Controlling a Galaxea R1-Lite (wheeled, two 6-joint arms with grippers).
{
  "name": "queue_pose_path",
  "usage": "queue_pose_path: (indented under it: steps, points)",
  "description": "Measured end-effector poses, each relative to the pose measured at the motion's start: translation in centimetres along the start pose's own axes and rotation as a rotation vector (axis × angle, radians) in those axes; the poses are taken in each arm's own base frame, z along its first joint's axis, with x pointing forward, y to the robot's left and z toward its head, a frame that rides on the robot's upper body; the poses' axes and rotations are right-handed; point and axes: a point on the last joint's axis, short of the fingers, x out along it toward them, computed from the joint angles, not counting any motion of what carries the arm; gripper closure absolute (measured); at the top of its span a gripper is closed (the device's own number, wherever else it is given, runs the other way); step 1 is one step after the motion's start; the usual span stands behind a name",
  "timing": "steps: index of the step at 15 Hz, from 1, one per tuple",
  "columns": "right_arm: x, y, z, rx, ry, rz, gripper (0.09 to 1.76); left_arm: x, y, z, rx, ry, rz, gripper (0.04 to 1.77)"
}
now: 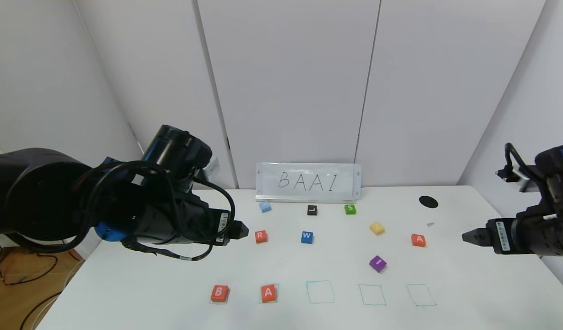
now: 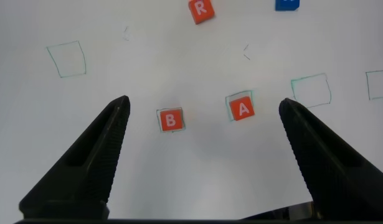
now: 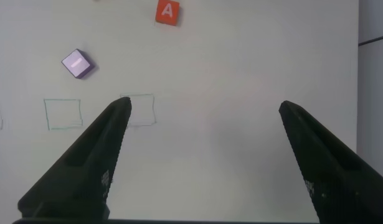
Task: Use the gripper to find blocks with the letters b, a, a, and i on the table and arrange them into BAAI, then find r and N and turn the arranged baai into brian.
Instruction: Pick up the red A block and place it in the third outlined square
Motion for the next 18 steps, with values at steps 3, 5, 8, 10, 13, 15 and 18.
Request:
queue_pose_path:
  steps: [3, 5, 8, 10, 13, 15, 18]
  points:
    - [2.7, 0.8, 1.2, 0.065, 0.056, -0.009, 0.14, 0.0, 0.5, 0.6, -0.024, -0.012, -0.002, 0.1]
    - [4.0, 1.4, 1.8, 0.093, 0.088, -0.012, 0.14, -0.1, 1.0, 1.1, -0.045, -0.015, -0.041, 0.1]
    - [5.7, 1.9, 2.4, 0.097, 0.116, -0.018, 0.14, -0.1, 1.6, 1.7, -0.064, -0.024, -0.059, 0.1]
    - [6.9, 1.9, 2.8, 0.113, 0.125, -0.024, 0.14, -0.1, 1.7, 1.8, -0.066, -0.027, -0.056, 0.1]
    - [8.9, 2.0, 3.5, 0.127, 0.141, -0.03, 0.14, -0.1, 1.8, 1.9, -0.069, -0.03, -0.055, 0.1]
    - [10.5, 2.1, 4.0, 0.13, 0.151, -0.036, 0.14, 0.1, 1.8, 2.0, -0.069, -0.027, -0.052, 0.09]
    - [13.0, 2.5, 4.4, 0.129, 0.165, -0.04, 0.14, 0.4, 1.8, 2.0, -0.073, -0.02, -0.048, 0.09]
